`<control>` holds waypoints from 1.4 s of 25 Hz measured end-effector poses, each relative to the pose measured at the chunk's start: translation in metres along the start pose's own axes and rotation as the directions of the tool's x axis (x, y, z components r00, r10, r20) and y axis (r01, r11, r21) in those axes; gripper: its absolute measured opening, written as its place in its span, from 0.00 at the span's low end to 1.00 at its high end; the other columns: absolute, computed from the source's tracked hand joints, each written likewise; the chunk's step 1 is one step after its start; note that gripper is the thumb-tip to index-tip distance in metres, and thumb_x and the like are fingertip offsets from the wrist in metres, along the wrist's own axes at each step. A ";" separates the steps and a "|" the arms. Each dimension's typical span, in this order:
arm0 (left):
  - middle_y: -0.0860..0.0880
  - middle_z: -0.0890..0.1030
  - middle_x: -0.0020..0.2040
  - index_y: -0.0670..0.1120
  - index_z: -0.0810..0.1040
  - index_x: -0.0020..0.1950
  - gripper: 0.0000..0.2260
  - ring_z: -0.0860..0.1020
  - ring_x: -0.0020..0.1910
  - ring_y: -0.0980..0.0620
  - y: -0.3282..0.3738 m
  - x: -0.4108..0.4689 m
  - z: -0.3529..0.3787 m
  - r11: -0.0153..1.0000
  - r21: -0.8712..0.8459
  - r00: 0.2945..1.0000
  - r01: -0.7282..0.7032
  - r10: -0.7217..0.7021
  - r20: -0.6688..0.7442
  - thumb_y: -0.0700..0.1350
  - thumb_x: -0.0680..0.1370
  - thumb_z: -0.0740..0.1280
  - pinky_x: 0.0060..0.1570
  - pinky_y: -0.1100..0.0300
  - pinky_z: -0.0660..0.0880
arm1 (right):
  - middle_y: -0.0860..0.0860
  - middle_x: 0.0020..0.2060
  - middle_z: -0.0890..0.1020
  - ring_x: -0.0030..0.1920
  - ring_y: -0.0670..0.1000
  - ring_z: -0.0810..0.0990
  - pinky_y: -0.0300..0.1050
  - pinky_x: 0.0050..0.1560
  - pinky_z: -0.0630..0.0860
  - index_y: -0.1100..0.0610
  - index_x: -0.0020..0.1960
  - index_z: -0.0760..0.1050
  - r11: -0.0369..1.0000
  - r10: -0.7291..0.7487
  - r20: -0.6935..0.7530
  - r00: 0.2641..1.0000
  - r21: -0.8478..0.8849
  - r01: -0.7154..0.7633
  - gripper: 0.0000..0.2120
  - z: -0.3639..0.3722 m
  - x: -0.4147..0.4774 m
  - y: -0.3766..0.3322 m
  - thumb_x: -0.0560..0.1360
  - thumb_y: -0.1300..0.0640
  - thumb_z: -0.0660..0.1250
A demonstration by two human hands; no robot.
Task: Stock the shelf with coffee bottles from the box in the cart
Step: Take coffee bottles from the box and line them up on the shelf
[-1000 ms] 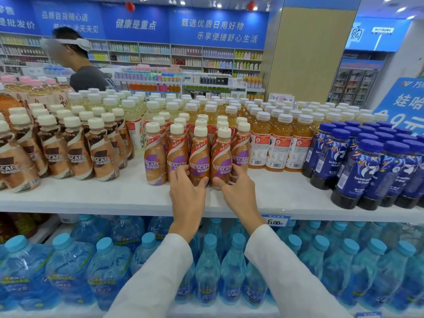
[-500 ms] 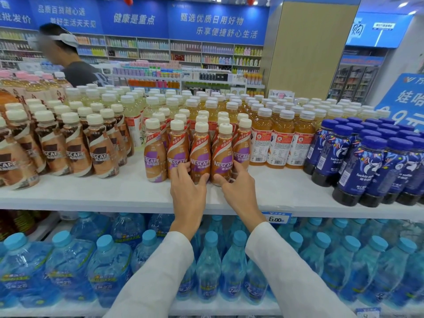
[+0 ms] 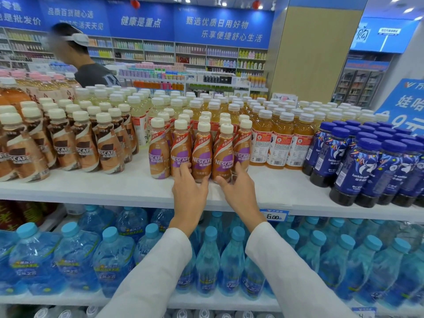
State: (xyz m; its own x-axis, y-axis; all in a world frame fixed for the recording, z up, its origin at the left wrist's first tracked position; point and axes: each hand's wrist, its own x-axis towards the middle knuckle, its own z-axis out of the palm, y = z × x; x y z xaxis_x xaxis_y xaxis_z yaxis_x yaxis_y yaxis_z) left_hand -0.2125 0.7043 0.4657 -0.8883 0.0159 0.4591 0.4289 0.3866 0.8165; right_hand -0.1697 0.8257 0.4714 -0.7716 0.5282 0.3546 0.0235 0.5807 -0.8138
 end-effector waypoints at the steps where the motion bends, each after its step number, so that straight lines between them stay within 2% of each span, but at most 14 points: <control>1: 0.48 0.76 0.63 0.49 0.70 0.66 0.22 0.77 0.60 0.49 0.001 -0.003 -0.004 1.000 -0.006 1.000 -0.001 0.001 0.008 0.53 0.77 0.73 0.61 0.52 0.77 | 0.49 0.67 0.77 0.66 0.51 0.77 0.54 0.67 0.76 0.52 0.74 0.67 1.000 -0.010 -0.006 1.000 0.006 0.010 0.29 -0.002 -0.005 -0.001 0.77 0.48 0.72; 4: 0.50 0.77 0.64 0.49 0.72 0.66 0.20 0.77 0.60 0.50 0.001 -0.017 -0.019 0.999 -0.043 0.999 0.007 -0.005 0.046 0.52 0.77 0.72 0.62 0.50 0.77 | 0.46 0.70 0.75 0.68 0.48 0.74 0.51 0.70 0.73 0.49 0.74 0.69 0.999 -0.006 -0.003 1.000 0.038 0.006 0.25 -0.012 -0.034 -0.004 0.79 0.50 0.70; 6: 0.52 0.77 0.64 0.50 0.72 0.68 0.19 0.76 0.60 0.53 0.001 -0.035 -0.035 0.998 -0.062 0.997 0.026 -0.022 0.070 0.52 0.78 0.71 0.61 0.53 0.76 | 0.43 0.70 0.73 0.68 0.45 0.72 0.46 0.71 0.70 0.48 0.75 0.67 0.997 0.000 0.013 1.000 0.071 -0.001 0.25 -0.021 -0.065 -0.005 0.80 0.50 0.69; 10: 0.58 0.79 0.60 0.52 0.76 0.65 0.15 0.76 0.59 0.62 -0.011 -0.088 -0.071 0.988 -0.127 0.995 0.086 -0.079 0.059 0.52 0.80 0.70 0.60 0.62 0.74 | 0.36 0.64 0.76 0.64 0.38 0.74 0.39 0.66 0.71 0.45 0.71 0.73 0.979 0.006 0.066 0.998 0.202 -0.020 0.21 -0.028 -0.126 0.003 0.79 0.49 0.69; 13: 0.61 0.81 0.58 0.54 0.79 0.61 0.11 0.77 0.59 0.65 -0.031 -0.136 -0.094 0.975 -0.139 0.985 0.172 -0.171 0.019 0.50 0.79 0.71 0.60 0.61 0.75 | 0.34 0.63 0.77 0.62 0.35 0.75 0.34 0.61 0.70 0.43 0.69 0.75 0.952 0.046 0.143 0.989 0.293 -0.087 0.18 -0.021 -0.169 0.018 0.79 0.48 0.69; 17: 0.62 0.82 0.57 0.54 0.80 0.60 0.10 0.79 0.57 0.63 -0.070 -0.206 -0.132 0.926 -0.137 0.930 0.351 -0.362 -0.059 0.49 0.79 0.71 0.60 0.62 0.75 | 0.36 0.63 0.78 0.62 0.40 0.77 0.42 0.63 0.72 0.40 0.65 0.76 0.917 0.133 0.325 0.936 0.317 -0.240 0.16 0.011 -0.226 0.046 0.79 0.48 0.69; 21: 0.59 0.81 0.58 0.56 0.79 0.62 0.12 0.78 0.57 0.63 -0.113 -0.276 -0.184 0.825 -0.128 0.816 0.550 -0.564 -0.128 0.51 0.78 0.71 0.55 0.71 0.73 | 0.42 0.64 0.80 0.66 0.44 0.77 0.46 0.70 0.70 0.41 0.62 0.77 0.895 0.234 0.513 0.826 0.220 -0.389 0.13 0.054 -0.288 0.057 0.78 0.50 0.70; 23: 0.57 0.81 0.58 0.55 0.79 0.64 0.16 0.79 0.57 0.61 -0.135 -0.305 -0.212 0.770 -0.110 0.752 0.629 -0.638 -0.167 0.56 0.77 0.70 0.57 0.64 0.76 | 0.44 0.64 0.80 0.66 0.46 0.77 0.43 0.68 0.69 0.43 0.64 0.77 0.899 0.241 0.611 0.754 0.152 -0.411 0.14 0.076 -0.314 0.053 0.78 0.50 0.69; 25: 0.57 0.82 0.56 0.58 0.79 0.62 0.14 0.80 0.55 0.60 -0.159 -0.336 -0.244 0.714 -0.095 0.684 0.693 -0.694 -0.224 0.57 0.77 0.70 0.58 0.59 0.77 | 0.46 0.62 0.79 0.64 0.47 0.77 0.36 0.61 0.68 0.49 0.66 0.76 0.903 0.248 0.692 0.678 0.088 -0.420 0.16 0.099 -0.338 0.044 0.79 0.53 0.70; 27: 0.58 0.83 0.55 0.60 0.78 0.59 0.13 0.81 0.55 0.58 -0.176 -0.363 -0.278 0.660 -0.081 0.613 0.746 -0.730 -0.301 0.59 0.76 0.70 0.58 0.56 0.77 | 0.49 0.58 0.80 0.61 0.49 0.77 0.29 0.53 0.68 0.51 0.64 0.77 0.902 0.269 0.738 0.619 0.032 -0.430 0.15 0.125 -0.361 0.035 0.78 0.59 0.71; 28: 0.57 0.83 0.56 0.59 0.79 0.59 0.13 0.81 0.55 0.57 -0.186 -0.375 -0.295 0.632 -0.098 0.572 0.769 -0.748 -0.336 0.58 0.76 0.70 0.59 0.55 0.78 | 0.50 0.58 0.81 0.61 0.51 0.78 0.29 0.53 0.69 0.49 0.61 0.78 0.915 0.265 0.748 0.609 0.004 -0.403 0.14 0.139 -0.373 0.029 0.77 0.59 0.72; 31: 0.56 0.84 0.55 0.54 0.81 0.58 0.09 0.82 0.54 0.57 -0.205 -0.404 -0.348 0.561 -0.183 0.456 0.807 -0.790 -0.409 0.49 0.78 0.72 0.56 0.60 0.77 | 0.51 0.57 0.83 0.62 0.53 0.79 0.45 0.67 0.71 0.35 0.48 0.82 0.947 0.255 0.789 0.559 -0.088 -0.308 0.16 0.190 -0.417 0.021 0.73 0.58 0.76; 33: 0.56 0.84 0.54 0.54 0.81 0.56 0.08 0.82 0.52 0.61 -0.221 -0.420 -0.381 0.532 -0.236 0.395 0.813 -0.802 -0.448 0.47 0.78 0.72 0.55 0.62 0.77 | 0.56 0.57 0.84 0.61 0.57 0.79 0.53 0.69 0.70 0.35 0.42 0.81 0.953 0.262 0.812 0.521 -0.134 -0.270 0.21 0.226 -0.444 0.031 0.72 0.63 0.77; 35: 0.57 0.84 0.53 0.54 0.81 0.56 0.08 0.82 0.52 0.63 -0.236 -0.435 -0.414 0.494 -0.259 0.339 0.830 -0.816 -0.469 0.47 0.78 0.73 0.55 0.61 0.78 | 0.57 0.53 0.85 0.57 0.60 0.80 0.59 0.66 0.72 0.35 0.40 0.79 0.966 0.250 0.822 0.512 -0.179 -0.184 0.23 0.250 -0.468 0.007 0.71 0.65 0.78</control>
State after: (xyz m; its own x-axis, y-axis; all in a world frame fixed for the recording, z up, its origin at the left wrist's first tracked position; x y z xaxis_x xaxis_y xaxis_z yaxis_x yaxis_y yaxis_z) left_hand 0.1405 0.2240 0.2186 -0.5734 -0.7425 -0.3462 -0.4834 -0.0346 0.8747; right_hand 0.0329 0.4271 0.1846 -0.9114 -0.0938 -0.4006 0.2789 0.5750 -0.7691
